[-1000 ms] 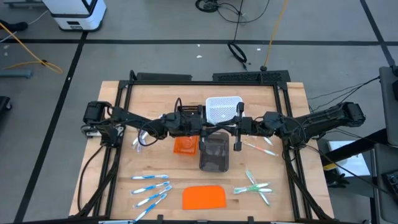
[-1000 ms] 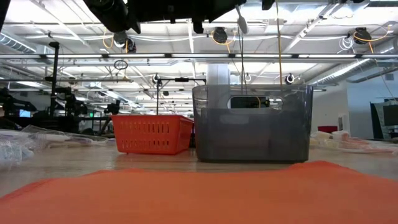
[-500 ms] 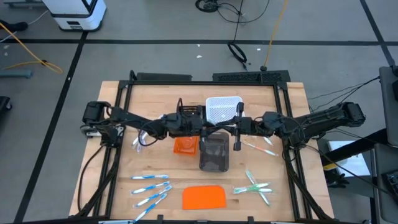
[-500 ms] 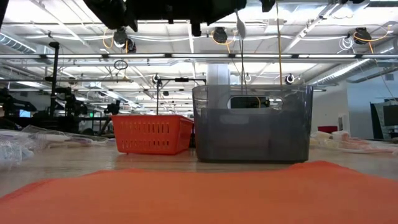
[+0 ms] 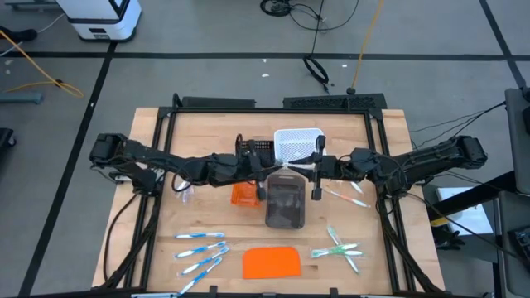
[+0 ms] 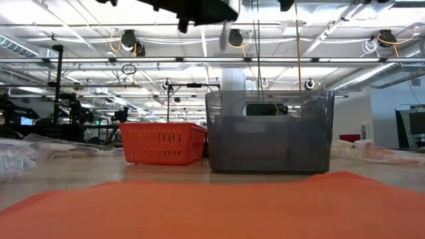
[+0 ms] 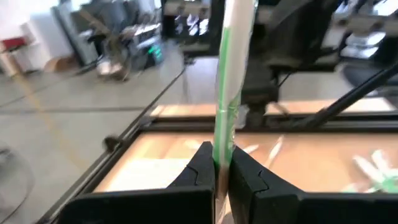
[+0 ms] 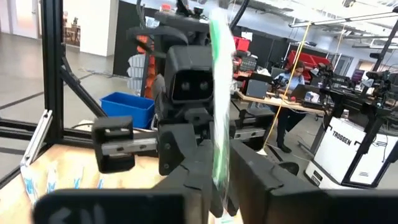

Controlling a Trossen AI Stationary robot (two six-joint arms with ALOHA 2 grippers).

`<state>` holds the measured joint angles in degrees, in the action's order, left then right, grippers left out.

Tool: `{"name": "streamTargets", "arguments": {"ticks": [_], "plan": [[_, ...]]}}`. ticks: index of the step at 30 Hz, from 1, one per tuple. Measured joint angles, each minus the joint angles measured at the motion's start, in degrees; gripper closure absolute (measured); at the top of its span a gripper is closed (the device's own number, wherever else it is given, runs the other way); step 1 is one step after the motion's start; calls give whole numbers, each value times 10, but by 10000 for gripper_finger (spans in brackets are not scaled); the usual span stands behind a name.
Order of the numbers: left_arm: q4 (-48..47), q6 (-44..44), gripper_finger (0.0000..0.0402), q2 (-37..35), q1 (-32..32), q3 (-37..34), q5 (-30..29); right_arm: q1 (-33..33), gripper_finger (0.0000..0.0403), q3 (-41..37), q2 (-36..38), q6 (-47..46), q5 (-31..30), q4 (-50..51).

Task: Pick & Place Toothbrushes
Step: Put the green toothbrush into the orange bin

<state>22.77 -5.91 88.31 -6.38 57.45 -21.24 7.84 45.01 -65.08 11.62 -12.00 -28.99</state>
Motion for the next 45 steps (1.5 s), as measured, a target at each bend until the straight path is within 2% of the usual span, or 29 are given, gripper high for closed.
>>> {"name": "streamTargets", "arguments": {"ticks": [5, 9, 19, 31, 35, 40, 45], "plan": [[-115, 56, 397, -29, -5, 0, -53, 0, 296, 0, 1, -2, 0, 14], [-210, 142, 395, -36, -4, 0, -59, 0, 272, 0, 1, -2, -1, 14], [-362, 298, 394, -37, -3, 0, -61, 0, 265, 0, 1, -2, -1, 20], [-437, 426, 396, -28, -3, 0, 1, 0, 267, 0, 1, -2, -1, 23], [-445, 451, 385, -17, -5, 0, 6, 0, 267, 0, 1, -2, -1, 23], [-442, 471, 396, 18, -5, 0, 18, 0, 267, 0, 1, -2, -1, 24], [-438, 503, 378, 53, -5, 0, 45, 0, 268, 0, 2, -2, -1, 27]]}}
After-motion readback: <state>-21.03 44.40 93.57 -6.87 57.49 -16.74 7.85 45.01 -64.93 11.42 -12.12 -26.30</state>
